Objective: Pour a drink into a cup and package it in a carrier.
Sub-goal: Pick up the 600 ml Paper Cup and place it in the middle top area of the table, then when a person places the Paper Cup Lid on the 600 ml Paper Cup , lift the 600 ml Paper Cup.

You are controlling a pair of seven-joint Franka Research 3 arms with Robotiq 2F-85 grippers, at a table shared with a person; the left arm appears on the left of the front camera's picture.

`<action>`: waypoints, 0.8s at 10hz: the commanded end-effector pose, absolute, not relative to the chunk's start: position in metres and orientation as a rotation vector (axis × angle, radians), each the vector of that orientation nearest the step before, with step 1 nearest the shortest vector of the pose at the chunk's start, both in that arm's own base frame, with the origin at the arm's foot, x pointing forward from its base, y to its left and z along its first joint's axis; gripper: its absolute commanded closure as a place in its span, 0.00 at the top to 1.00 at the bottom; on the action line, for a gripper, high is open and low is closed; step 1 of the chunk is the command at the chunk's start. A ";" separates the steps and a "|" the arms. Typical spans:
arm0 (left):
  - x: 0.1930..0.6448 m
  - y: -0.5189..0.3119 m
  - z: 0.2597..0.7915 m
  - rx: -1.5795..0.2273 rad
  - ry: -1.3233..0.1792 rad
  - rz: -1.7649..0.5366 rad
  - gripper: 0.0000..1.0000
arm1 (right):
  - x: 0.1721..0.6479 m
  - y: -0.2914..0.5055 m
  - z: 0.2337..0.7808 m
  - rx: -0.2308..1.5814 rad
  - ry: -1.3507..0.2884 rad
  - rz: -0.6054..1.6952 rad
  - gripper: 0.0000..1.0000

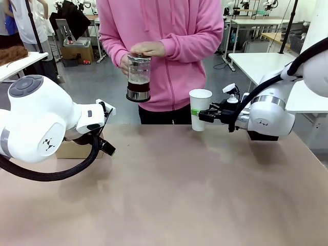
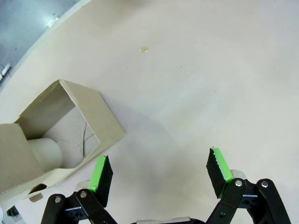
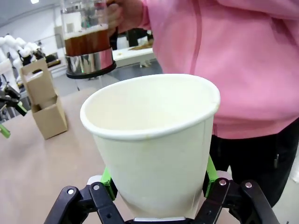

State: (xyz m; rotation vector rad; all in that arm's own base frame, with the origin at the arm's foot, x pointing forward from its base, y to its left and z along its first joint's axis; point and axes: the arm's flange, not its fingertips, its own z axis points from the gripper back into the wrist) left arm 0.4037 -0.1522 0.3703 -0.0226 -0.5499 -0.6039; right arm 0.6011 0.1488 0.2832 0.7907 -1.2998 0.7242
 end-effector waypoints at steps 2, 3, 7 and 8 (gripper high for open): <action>0.403 -0.152 0.371 -0.025 -0.550 -0.603 1.00 | 0.598 0.151 0.279 0.870 -1.350 0.812 0.80; 0.403 -0.152 0.371 -0.025 -0.550 -0.603 1.00 | 0.602 0.149 0.280 0.806 -1.314 0.731 0.80; 0.403 -0.152 0.371 -0.025 -0.550 -0.603 1.00 | 0.602 0.149 0.280 0.806 -1.314 0.731 0.80; 0.403 -0.152 0.371 -0.025 -0.550 -0.603 1.00 | 0.602 0.149 0.280 0.806 -1.314 0.731 0.80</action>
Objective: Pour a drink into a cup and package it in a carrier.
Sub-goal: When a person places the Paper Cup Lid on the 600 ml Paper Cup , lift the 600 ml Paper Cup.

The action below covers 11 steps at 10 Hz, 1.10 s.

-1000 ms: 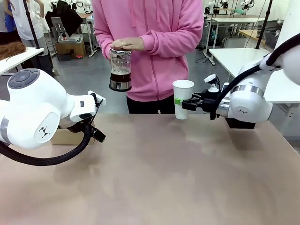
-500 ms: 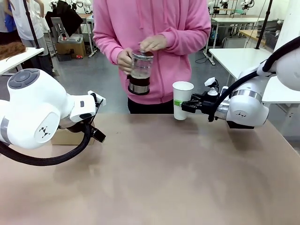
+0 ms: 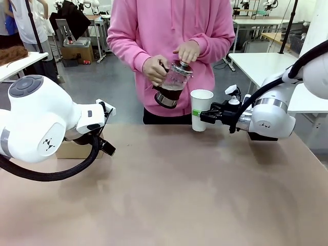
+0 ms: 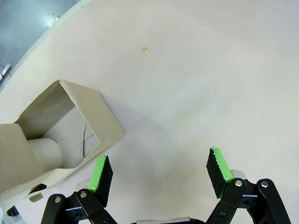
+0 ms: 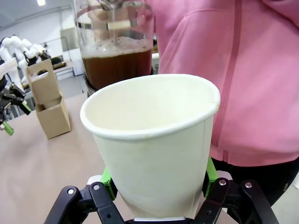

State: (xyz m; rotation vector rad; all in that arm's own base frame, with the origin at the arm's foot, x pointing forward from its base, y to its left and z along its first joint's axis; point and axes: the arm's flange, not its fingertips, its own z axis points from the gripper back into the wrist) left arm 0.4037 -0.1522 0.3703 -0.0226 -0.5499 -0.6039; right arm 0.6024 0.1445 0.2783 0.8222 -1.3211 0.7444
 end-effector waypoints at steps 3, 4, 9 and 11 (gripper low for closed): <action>0.403 -0.152 0.371 -0.025 -0.550 -0.603 1.00 | 0.602 0.149 0.280 0.806 -1.314 0.731 0.80; 0.403 -0.152 0.371 -0.025 -0.550 -0.603 1.00 | 0.602 0.149 0.280 0.806 -1.314 0.731 0.80; 0.403 -0.152 0.371 -0.025 -0.550 -0.603 1.00 | 0.602 0.149 0.280 0.806 -1.314 0.731 0.80; 0.403 -0.152 0.371 -0.025 -0.550 -0.603 1.00 | 0.602 0.149 0.280 0.806 -1.314 0.731 0.80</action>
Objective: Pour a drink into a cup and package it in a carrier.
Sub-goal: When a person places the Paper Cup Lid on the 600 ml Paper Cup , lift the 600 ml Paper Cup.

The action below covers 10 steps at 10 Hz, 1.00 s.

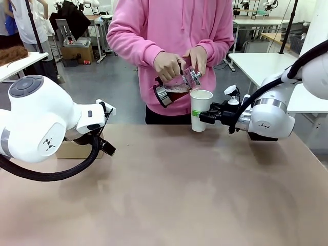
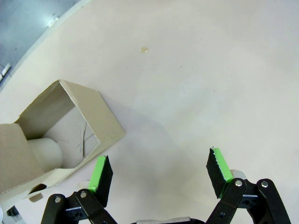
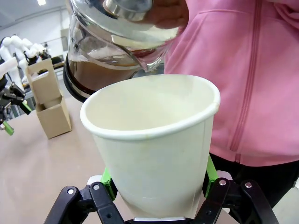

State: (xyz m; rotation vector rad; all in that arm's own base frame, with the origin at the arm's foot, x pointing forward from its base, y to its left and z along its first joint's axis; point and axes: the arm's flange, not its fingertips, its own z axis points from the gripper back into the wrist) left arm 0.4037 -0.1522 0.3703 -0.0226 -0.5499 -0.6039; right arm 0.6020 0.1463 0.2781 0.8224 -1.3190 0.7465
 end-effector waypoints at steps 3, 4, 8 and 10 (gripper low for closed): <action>0.403 -0.152 0.371 -0.025 -0.550 -0.603 1.00 | 0.602 0.149 0.280 0.806 -1.314 0.731 0.80; 0.403 -0.152 0.371 -0.025 -0.550 -0.603 1.00 | 0.602 0.149 0.280 0.806 -1.314 0.731 0.80; 0.403 -0.152 0.371 -0.025 -0.550 -0.603 1.00 | 0.602 0.149 0.280 0.806 -1.314 0.731 0.80; 0.403 -0.152 0.371 -0.025 -0.550 -0.603 1.00 | 0.602 0.149 0.280 0.806 -1.314 0.731 0.80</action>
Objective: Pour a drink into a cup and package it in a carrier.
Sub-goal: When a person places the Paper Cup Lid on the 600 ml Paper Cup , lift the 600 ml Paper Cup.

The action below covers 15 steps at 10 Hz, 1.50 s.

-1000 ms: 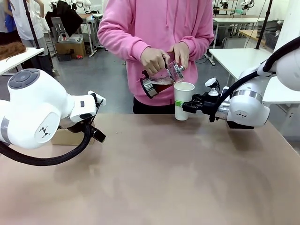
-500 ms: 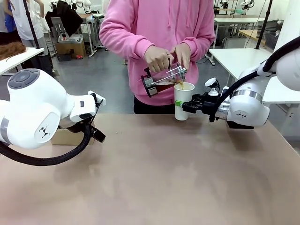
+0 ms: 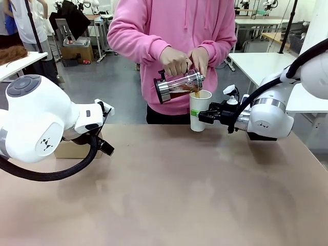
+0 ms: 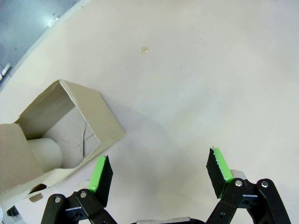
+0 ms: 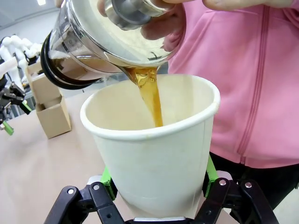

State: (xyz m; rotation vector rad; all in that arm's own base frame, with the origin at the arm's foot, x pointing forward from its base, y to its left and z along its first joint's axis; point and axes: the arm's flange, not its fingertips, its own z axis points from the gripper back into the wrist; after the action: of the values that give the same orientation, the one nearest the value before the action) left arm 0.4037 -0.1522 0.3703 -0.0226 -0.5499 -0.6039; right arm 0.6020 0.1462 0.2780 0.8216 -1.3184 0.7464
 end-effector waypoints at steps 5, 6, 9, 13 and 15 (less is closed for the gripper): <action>0.403 -0.152 0.371 -0.025 -0.550 -0.603 1.00 | 0.602 0.149 0.280 0.806 -1.314 0.731 0.80; 0.403 -0.152 0.371 -0.025 -0.550 -0.603 1.00 | 0.602 0.149 0.280 0.806 -1.314 0.731 0.80; 0.403 -0.152 0.371 -0.025 -0.550 -0.603 1.00 | 0.602 0.149 0.280 0.806 -1.314 0.731 0.80; 0.403 -0.152 0.371 -0.025 -0.550 -0.603 1.00 | 0.602 0.149 0.280 0.806 -1.314 0.731 0.80; 0.403 -0.152 0.371 -0.025 -0.550 -0.603 1.00 | 0.602 0.149 0.280 0.806 -1.314 0.731 0.80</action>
State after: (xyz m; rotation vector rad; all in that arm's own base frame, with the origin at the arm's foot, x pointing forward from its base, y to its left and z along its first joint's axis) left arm 0.4037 -0.1522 0.3703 -0.0226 -0.5499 -0.6039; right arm 0.6019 0.1458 0.2774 0.8167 -1.3150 0.7454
